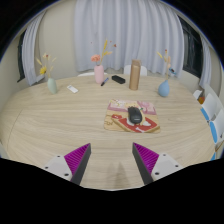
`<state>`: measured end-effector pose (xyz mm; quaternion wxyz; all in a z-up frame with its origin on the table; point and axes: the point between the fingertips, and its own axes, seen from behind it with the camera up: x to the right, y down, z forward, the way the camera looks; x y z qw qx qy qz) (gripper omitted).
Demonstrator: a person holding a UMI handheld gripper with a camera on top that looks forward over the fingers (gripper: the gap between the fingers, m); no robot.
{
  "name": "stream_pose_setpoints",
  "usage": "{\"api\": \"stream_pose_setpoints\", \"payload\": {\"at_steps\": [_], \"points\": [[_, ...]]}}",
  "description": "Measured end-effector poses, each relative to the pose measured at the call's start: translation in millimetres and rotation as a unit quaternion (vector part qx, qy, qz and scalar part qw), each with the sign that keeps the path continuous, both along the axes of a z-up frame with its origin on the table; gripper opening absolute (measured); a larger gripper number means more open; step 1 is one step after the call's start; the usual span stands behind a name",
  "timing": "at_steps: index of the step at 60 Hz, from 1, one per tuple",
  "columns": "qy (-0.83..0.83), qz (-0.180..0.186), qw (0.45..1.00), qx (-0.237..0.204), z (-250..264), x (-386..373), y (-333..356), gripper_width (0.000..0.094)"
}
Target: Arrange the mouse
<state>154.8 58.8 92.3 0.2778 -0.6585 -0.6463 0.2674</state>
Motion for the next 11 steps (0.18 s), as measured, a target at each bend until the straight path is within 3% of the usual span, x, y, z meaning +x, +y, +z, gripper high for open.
{"api": "stream_pose_setpoints", "payload": {"at_steps": [11], "points": [[-0.009, 0.008, 1.000, -0.010, -0.4, 6.3, -13.1, 0.0854]]}}
